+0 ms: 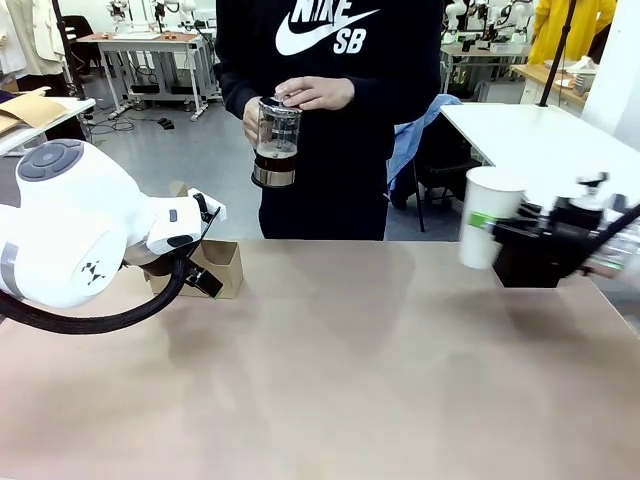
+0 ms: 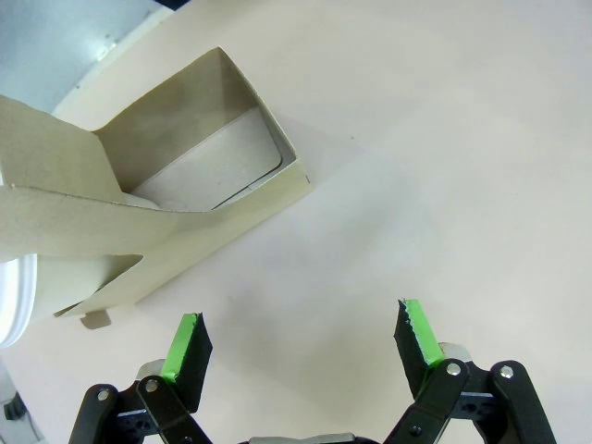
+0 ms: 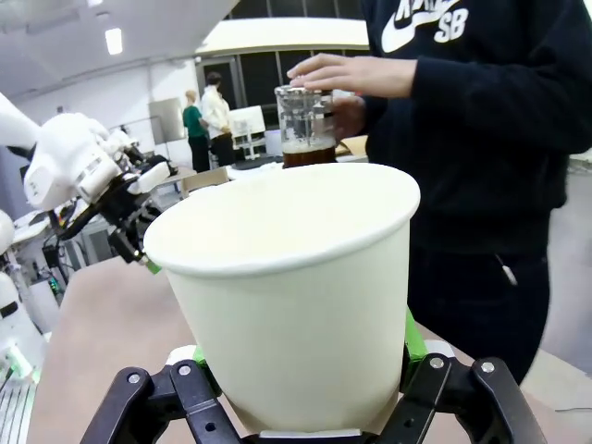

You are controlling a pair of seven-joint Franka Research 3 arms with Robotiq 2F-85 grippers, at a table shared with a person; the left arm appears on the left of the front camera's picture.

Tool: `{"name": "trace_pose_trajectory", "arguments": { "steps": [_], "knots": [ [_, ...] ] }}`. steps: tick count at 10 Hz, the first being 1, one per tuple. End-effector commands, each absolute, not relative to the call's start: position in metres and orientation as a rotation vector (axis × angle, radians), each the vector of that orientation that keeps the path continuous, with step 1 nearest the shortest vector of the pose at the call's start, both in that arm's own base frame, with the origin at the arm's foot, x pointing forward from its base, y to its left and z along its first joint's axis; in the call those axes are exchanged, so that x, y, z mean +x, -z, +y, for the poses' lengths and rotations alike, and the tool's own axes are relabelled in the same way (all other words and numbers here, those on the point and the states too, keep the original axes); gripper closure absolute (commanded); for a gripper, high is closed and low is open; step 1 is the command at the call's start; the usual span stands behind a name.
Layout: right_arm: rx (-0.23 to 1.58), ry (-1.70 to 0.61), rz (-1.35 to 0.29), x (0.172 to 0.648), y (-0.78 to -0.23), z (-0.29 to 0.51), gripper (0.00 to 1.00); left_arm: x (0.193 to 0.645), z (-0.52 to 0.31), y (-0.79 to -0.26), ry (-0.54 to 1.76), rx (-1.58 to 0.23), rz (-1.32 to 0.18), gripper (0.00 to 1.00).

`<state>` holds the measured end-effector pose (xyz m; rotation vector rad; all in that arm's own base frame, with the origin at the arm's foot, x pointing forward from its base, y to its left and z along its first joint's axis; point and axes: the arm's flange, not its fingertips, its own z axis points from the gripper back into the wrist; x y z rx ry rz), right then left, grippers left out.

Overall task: Pour a drink into a cup and package it in a carrier.
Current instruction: Pick up the 600 ml Paper Cup and place it in the middle top area of the table, then when a person places the Paper Cup Lid on the 600 ml Paper Cup , lift the 600 ml Paper Cup.

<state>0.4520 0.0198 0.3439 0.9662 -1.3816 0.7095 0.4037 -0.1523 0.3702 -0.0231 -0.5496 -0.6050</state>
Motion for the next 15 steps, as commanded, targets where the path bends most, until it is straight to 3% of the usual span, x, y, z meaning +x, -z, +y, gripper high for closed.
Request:
{"name": "trace_pose_trajectory", "arguments": {
  "steps": [1,7,8,9,10,15],
  "knots": [
    [0.905,-0.712,-1.393,0.483,-0.336,0.079,0.20,0.404,-0.152,-0.370,0.604,-0.025,-0.550,0.00],
    [0.860,-0.648,-1.483,0.543,-0.285,0.153,0.20,0.404,-0.152,-0.370,0.604,-0.025,-0.550,0.00],
    [0.874,-0.648,-1.480,0.544,-0.280,0.153,0.20,0.404,-0.152,-0.370,0.604,-0.025,-0.550,0.00],
    [1.014,-0.678,-1.401,0.543,-0.280,0.151,0.20,0.404,-0.152,-0.370,0.604,-0.025,-0.550,0.00],
    [0.900,-0.652,-1.446,0.542,-0.279,0.148,0.20,0.404,-0.152,-0.370,0.604,-0.025,-0.550,0.00],
    [0.900,-0.652,-1.446,0.542,-0.279,0.148,0.20,0.404,-0.152,-0.370,0.604,-0.025,-0.550,0.00]
  ]
}}
